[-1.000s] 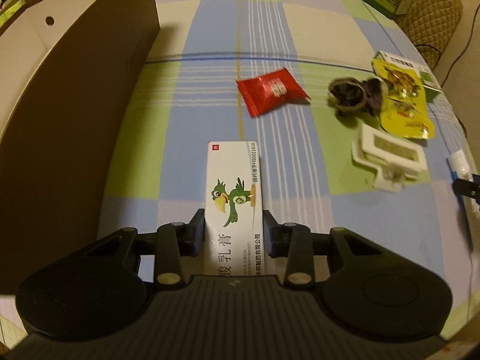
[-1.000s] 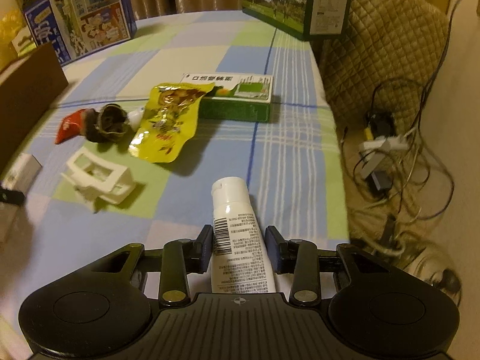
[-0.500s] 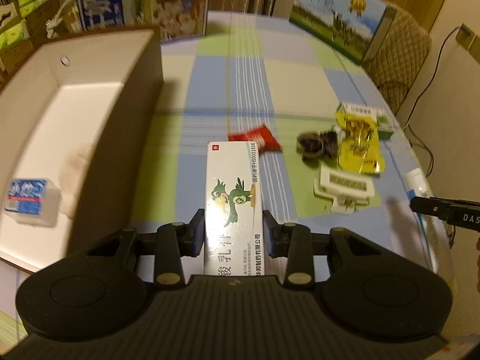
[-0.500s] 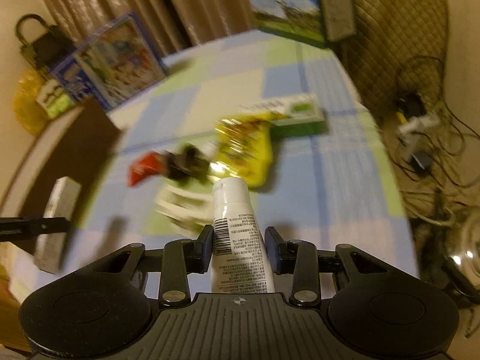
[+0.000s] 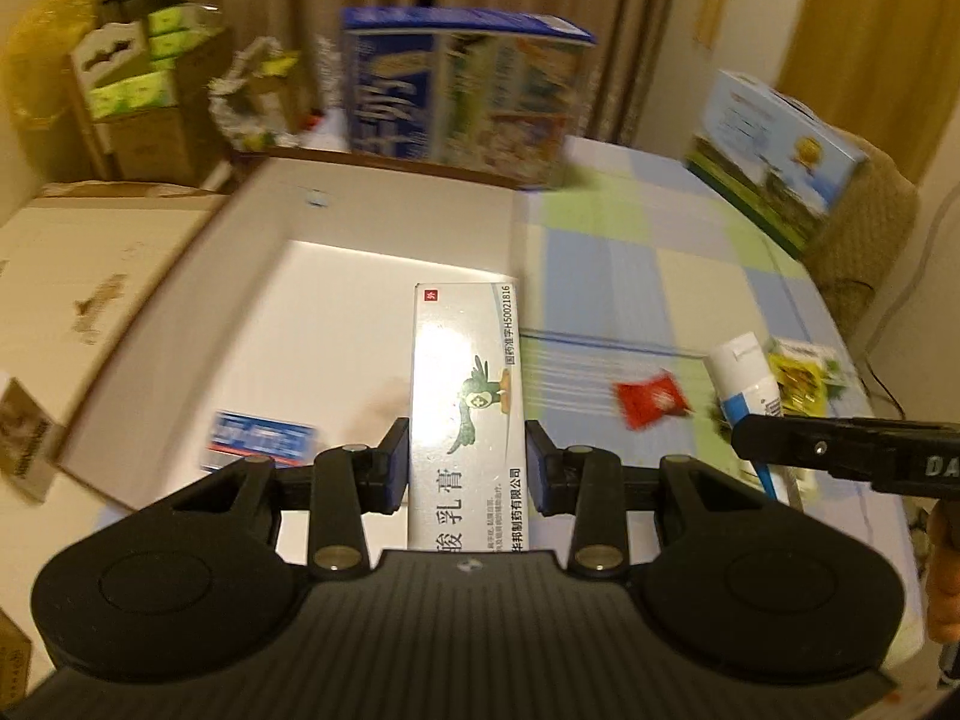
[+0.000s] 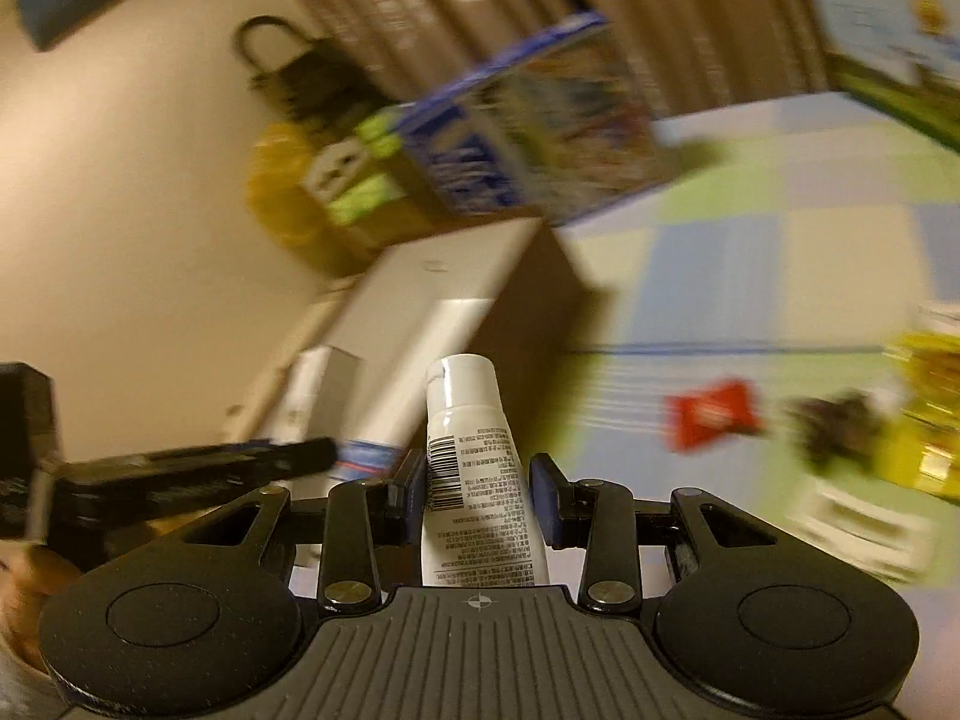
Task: Organize objects
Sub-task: 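Carry ointment box with left gripper while right carries tube to brown box, then open left gripper over brown box while right gripper releases lotion tube inside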
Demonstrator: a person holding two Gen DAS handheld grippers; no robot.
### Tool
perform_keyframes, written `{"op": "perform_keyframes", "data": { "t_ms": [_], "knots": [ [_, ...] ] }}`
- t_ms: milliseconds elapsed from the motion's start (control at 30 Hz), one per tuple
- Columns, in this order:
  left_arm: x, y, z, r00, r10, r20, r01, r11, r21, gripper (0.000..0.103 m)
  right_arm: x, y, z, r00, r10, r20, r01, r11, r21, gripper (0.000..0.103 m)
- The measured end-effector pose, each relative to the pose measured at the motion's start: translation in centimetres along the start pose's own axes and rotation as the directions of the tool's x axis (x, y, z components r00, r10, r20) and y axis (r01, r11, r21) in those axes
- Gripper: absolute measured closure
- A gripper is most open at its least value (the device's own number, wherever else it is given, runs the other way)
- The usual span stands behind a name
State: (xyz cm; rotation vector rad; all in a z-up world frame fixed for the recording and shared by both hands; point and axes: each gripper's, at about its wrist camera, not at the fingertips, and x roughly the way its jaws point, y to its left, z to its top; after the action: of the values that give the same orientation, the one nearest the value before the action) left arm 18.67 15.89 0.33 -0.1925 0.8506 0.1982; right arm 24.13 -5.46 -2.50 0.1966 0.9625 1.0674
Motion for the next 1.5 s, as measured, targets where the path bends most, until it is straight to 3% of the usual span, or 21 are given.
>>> {"op": "perform_keyframes", "data": {
  "t_ms": [167, 333, 733, 1067, 1500],
  "knots": [
    [0.0, 4.4, 1.4, 0.999, 0.052, 0.011, -0.051, 0.998, -0.021, 0.070, 5.1, 4.3, 2.5, 0.996, 0.089, -0.013, -0.089, 0.996, -0.015, 0.069],
    [1.4, 7.7, 2.9, 0.997, 0.070, -0.012, -0.070, 0.997, -0.024, 0.070, 10.1, 6.5, 4.3, 0.997, 0.071, -0.028, -0.071, 0.997, -0.003, 0.069],
    [9.1, 11.1, 6.3, 0.991, 0.060, -0.117, -0.058, 0.998, 0.019, 0.070, 18.5, 6.8, 6.7, 0.985, -0.152, -0.082, 0.155, 0.988, 0.029, 0.069],
    [14.9, 11.4, 7.7, 0.977, 0.045, -0.208, -0.033, 0.998, 0.062, 0.070, 24.6, 6.3, 8.1, 0.926, -0.348, -0.144, 0.343, 0.938, -0.060, 0.069],
    [18.1, 12.2, 7.6, 0.962, 0.055, -0.266, -0.035, 0.996, 0.080, 0.070, 28.0, 5.7, 8.6, 0.880, -0.427, -0.208, 0.391, 0.900, -0.193, 0.068]
  ]
}}
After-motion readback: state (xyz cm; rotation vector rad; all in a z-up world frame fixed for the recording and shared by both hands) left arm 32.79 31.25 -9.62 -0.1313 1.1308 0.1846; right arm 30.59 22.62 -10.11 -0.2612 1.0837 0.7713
